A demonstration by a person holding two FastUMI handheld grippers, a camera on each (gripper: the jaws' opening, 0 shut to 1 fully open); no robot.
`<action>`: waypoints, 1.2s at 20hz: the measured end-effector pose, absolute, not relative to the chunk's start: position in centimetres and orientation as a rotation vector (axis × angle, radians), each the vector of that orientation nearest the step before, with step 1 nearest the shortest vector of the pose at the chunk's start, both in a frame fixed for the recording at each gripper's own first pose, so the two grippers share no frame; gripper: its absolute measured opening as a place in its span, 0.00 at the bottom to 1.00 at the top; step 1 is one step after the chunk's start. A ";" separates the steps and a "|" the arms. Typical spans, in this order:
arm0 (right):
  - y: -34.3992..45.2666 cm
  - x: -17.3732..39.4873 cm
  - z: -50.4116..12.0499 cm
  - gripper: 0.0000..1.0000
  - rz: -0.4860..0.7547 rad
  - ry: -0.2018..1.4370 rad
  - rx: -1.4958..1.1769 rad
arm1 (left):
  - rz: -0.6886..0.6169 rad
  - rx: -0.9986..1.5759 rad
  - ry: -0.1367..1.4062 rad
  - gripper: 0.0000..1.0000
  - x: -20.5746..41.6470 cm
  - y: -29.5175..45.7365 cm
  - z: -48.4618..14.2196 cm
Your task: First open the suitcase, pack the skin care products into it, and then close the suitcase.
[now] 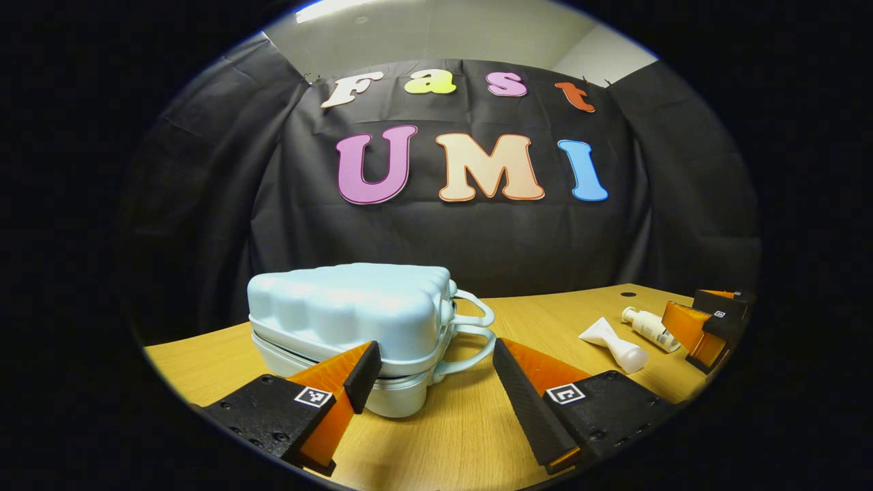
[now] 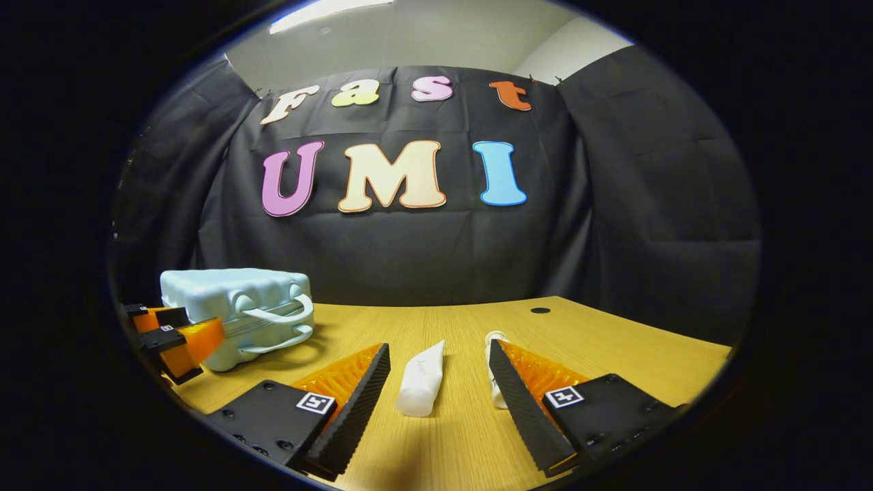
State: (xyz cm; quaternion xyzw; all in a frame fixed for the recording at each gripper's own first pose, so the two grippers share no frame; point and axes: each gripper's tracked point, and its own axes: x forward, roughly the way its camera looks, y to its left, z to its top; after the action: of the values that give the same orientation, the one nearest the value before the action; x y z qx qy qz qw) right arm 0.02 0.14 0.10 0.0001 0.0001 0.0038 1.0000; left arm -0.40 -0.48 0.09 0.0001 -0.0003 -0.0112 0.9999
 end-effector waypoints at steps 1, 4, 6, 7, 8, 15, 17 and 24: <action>0.1 0.0 0.1 0.96 0.008 0.000 0.000 | -0.022 0.000 0.000 0.98 -0.5 -0.5 0.1; 0.1 0.0 0.1 0.96 0.008 0.000 0.000 | -0.016 0.001 0.000 0.98 -0.4 -0.3 0.1; 0.1 0.0 0.1 0.96 0.008 0.000 0.000 | -0.006 0.000 0.000 0.98 -0.3 -0.1 0.1; 0.1 0.0 0.1 0.96 0.008 0.000 0.000 | -0.006 0.001 0.000 0.98 -0.2 -0.2 0.2; 0.1 0.0 0.1 0.96 0.008 0.000 0.000 | -0.006 0.001 0.000 0.98 -0.4 -0.2 0.0; 0.1 0.0 0.0 0.96 0.008 0.000 0.000 | -0.024 0.000 0.000 0.98 -0.3 -0.5 0.1; 0.1 -0.1 0.1 0.96 0.008 0.000 0.000 | -0.049 -0.001 -0.001 0.98 -0.3 -1.0 0.0; 0.1 0.0 0.1 0.96 0.007 0.001 0.000 | -0.102 0.048 0.039 0.99 -0.5 -1.4 -0.3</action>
State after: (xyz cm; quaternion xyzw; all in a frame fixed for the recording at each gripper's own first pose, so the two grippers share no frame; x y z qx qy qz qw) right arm -0.04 0.10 0.06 0.0002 0.0003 0.0037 1.0000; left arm -0.51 -1.43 -0.28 0.0240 0.0193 -0.0509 0.9982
